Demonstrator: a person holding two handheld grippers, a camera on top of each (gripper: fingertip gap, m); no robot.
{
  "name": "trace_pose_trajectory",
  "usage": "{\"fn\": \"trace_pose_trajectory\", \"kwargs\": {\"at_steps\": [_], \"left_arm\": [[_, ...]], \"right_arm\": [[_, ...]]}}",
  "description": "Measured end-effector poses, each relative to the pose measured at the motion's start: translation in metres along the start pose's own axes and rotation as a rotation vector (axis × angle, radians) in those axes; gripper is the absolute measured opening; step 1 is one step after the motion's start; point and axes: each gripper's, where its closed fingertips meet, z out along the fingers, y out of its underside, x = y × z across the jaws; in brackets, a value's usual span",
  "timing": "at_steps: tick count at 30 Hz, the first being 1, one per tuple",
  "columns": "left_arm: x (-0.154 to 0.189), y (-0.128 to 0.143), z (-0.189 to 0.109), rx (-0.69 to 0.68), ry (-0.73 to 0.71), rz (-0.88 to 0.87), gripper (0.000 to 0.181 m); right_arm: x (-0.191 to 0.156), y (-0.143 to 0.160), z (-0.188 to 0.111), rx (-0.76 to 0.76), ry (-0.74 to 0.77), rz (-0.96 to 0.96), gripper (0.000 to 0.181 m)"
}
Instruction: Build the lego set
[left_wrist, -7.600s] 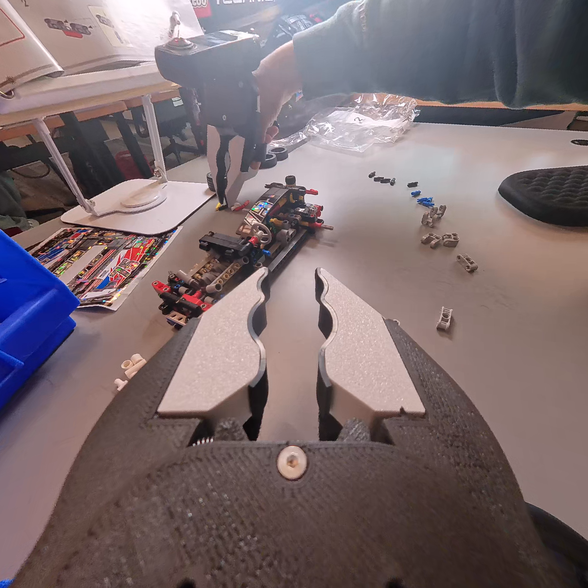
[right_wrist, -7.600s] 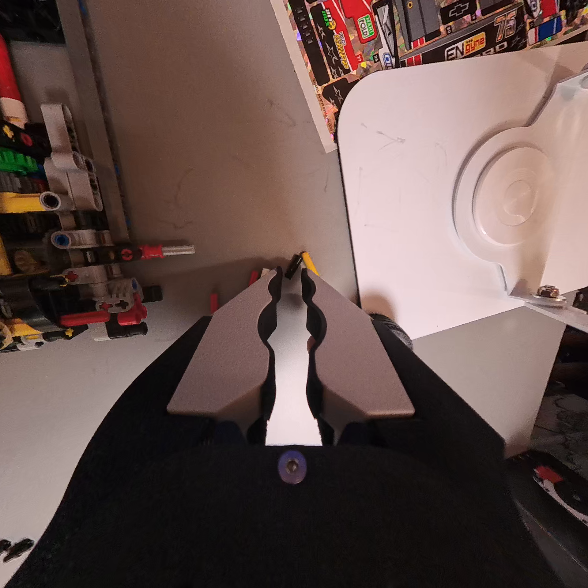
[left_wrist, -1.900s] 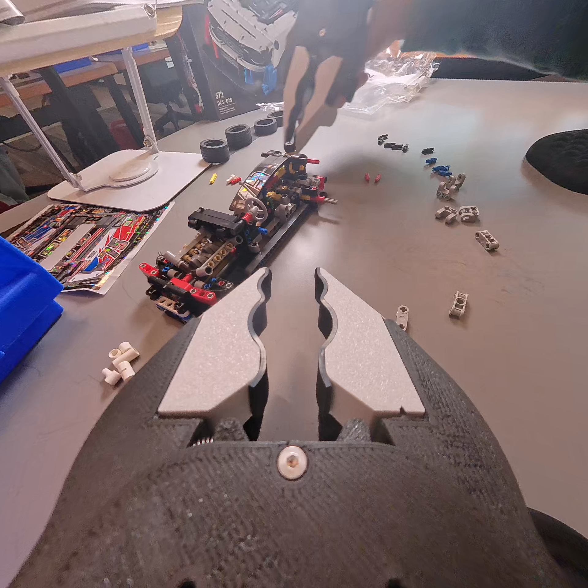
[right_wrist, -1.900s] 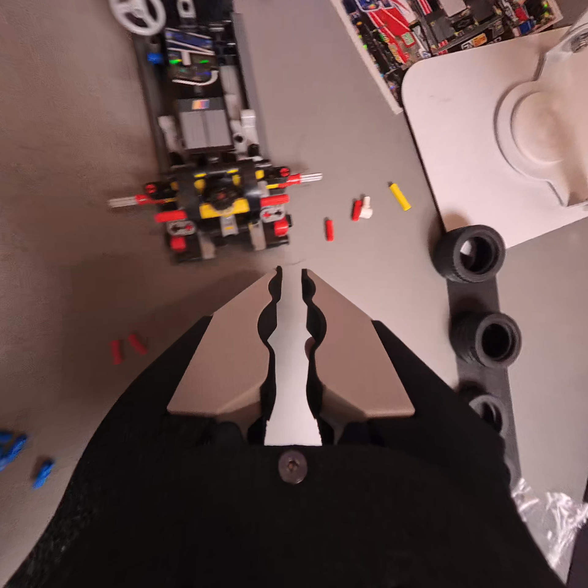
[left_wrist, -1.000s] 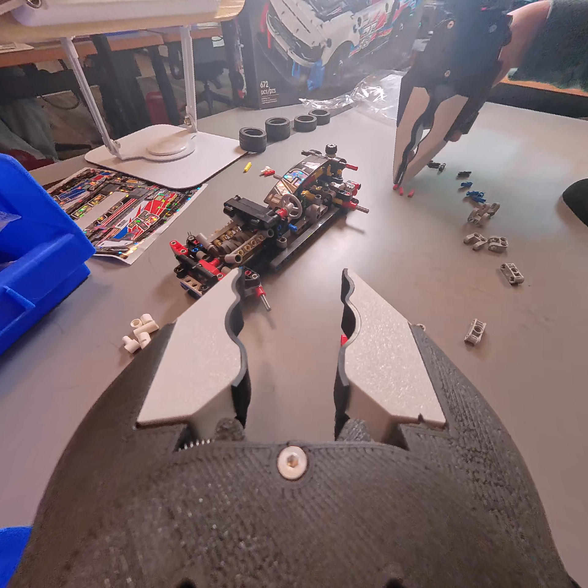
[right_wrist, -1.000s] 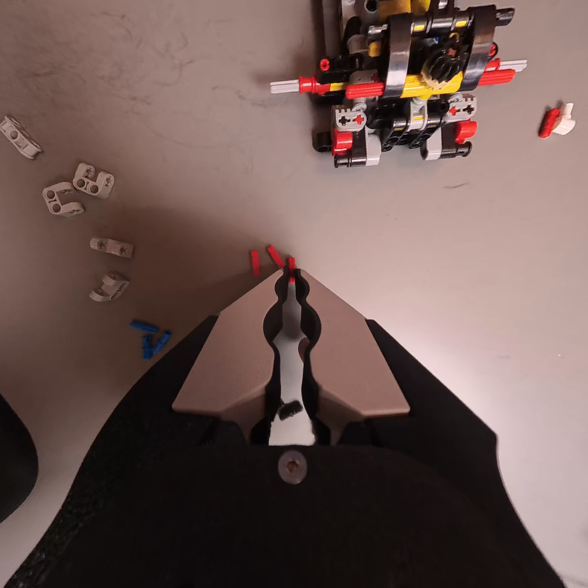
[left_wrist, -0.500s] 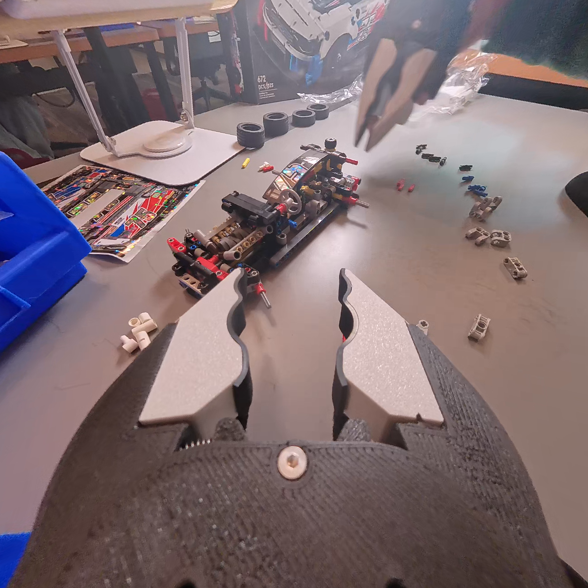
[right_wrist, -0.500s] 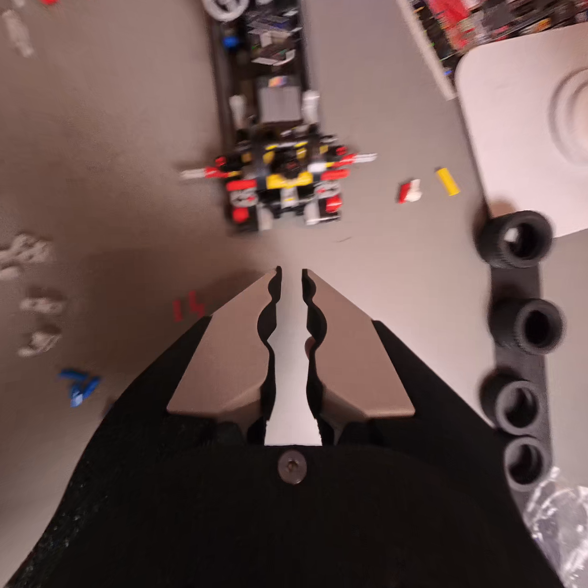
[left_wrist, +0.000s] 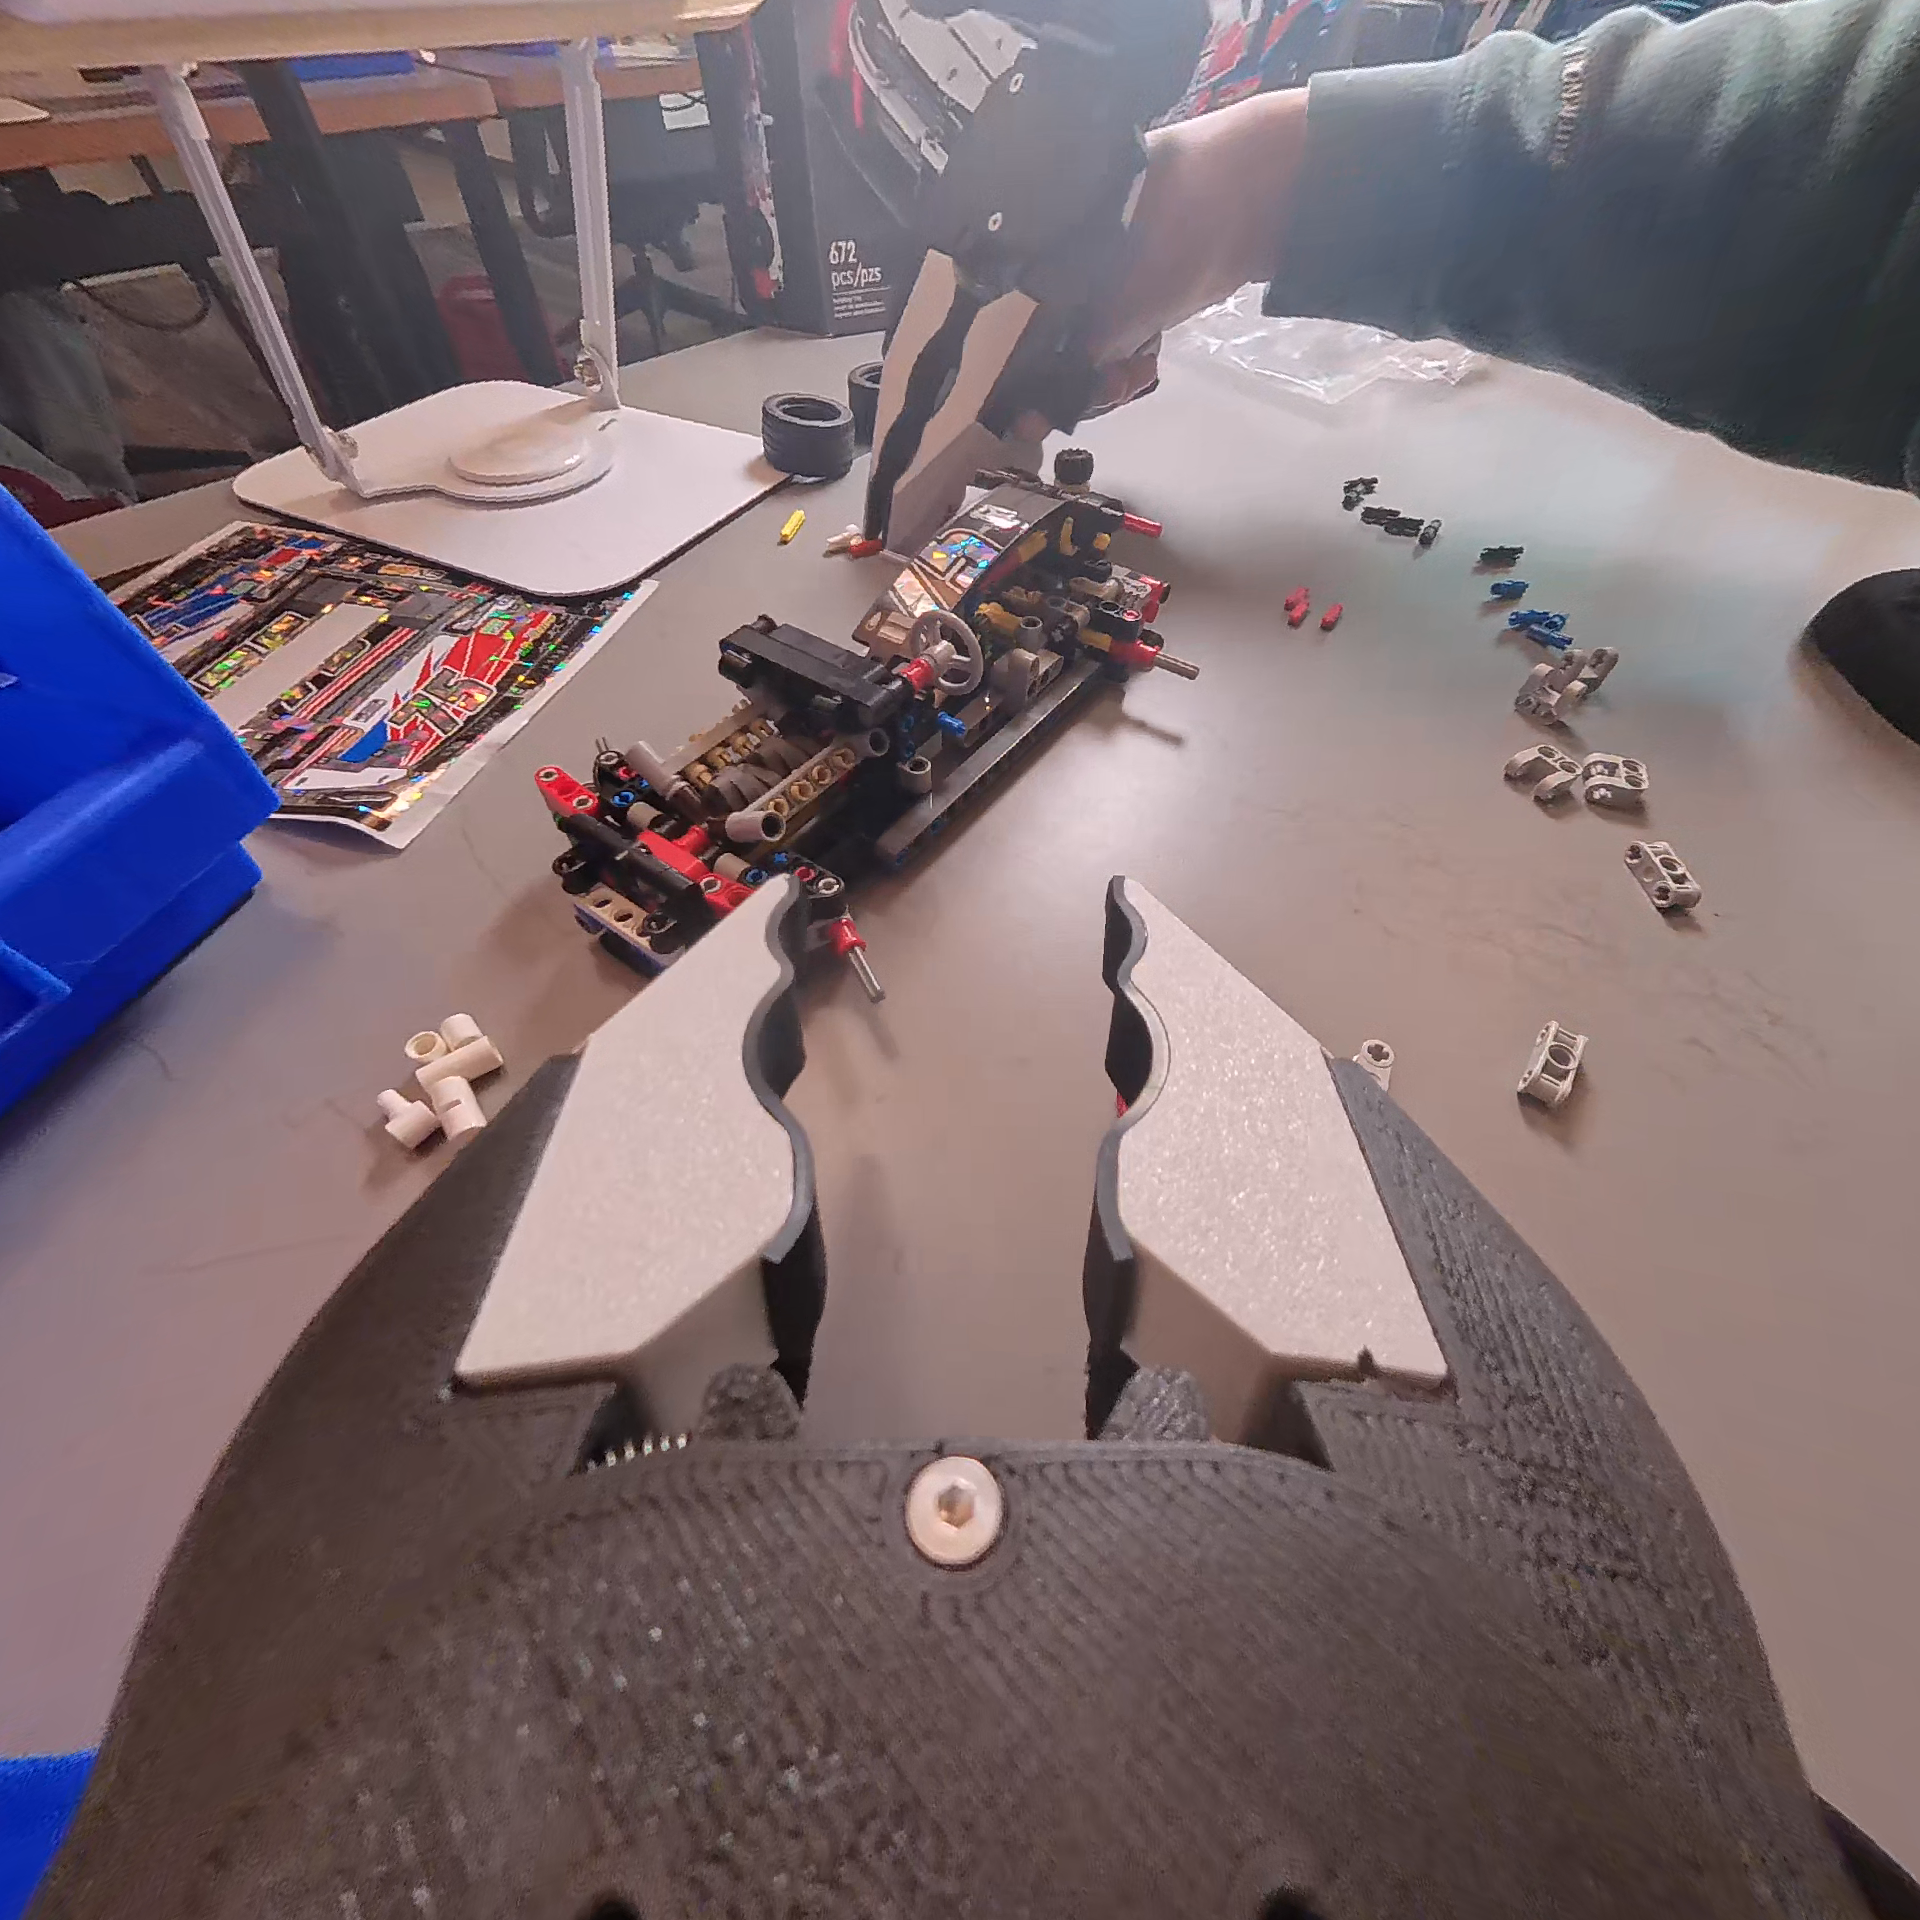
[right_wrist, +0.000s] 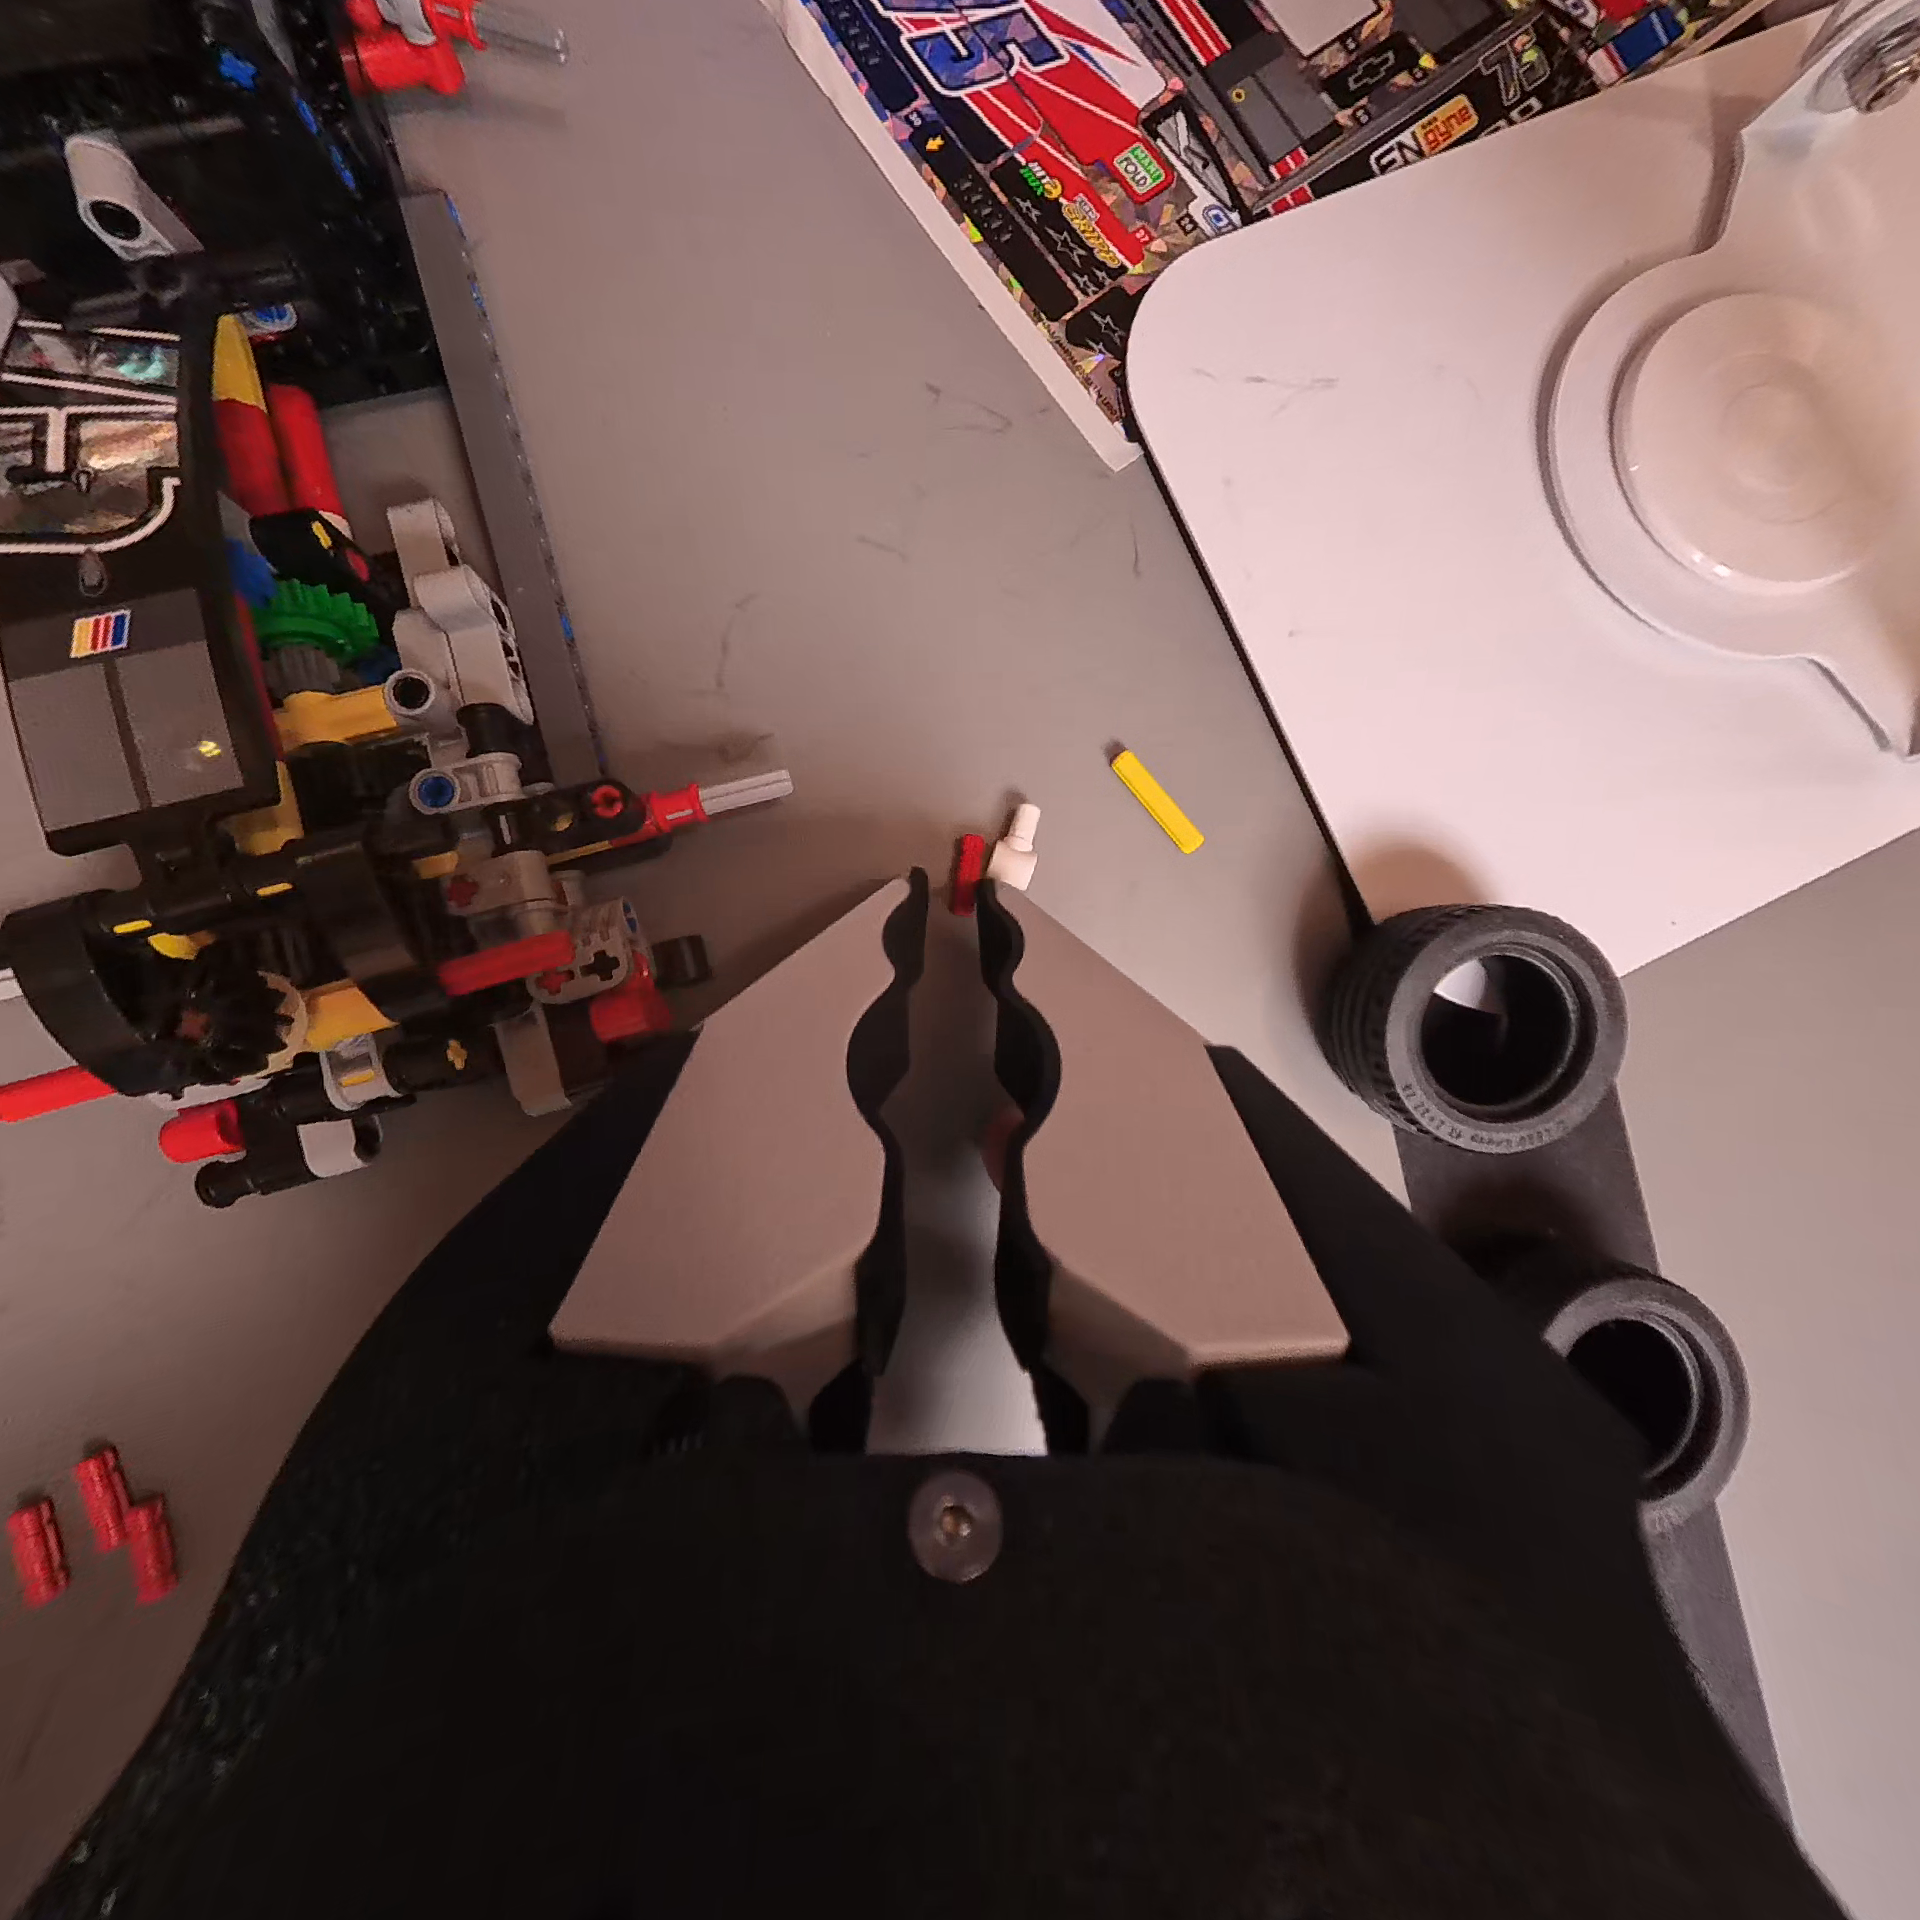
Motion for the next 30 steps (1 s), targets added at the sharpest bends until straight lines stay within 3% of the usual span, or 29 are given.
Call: {"fn": "trace_pose_trajectory", "kwargs": {"at_steps": [1, 8, 16, 21, 30], "left_arm": [[0.0, 0.0, 0.0, 0.0, 0.001, 0.0, 0.055], [-0.001, 0.0, -0.001, 0.001, -0.001, -0.002, 0.055], [0.004, 0.003, 0.002, -0.019, 0.016, 0.016, 0.055], [0.003, 0.005, 0.003, -0.032, 0.003, 0.033, 0.055], [0.001, 0.008, 0.004, -0.05, -0.021, 0.048, 0.055]], "right_arm": [[0.001, 0.0, 0.001, 0.0, 0.005, -0.003, 0.004], [-0.006, 0.005, -0.009, -0.02, -0.017, -0.047, 0.002], [-0.081, 0.055, -0.06, -0.078, -0.137, -0.086, 0.002], [-0.108, 0.075, -0.065, -0.091, -0.163, -0.081, 0.002], [-0.121, 0.079, -0.069, -0.089, -0.157, -0.109, 0.002]]}}
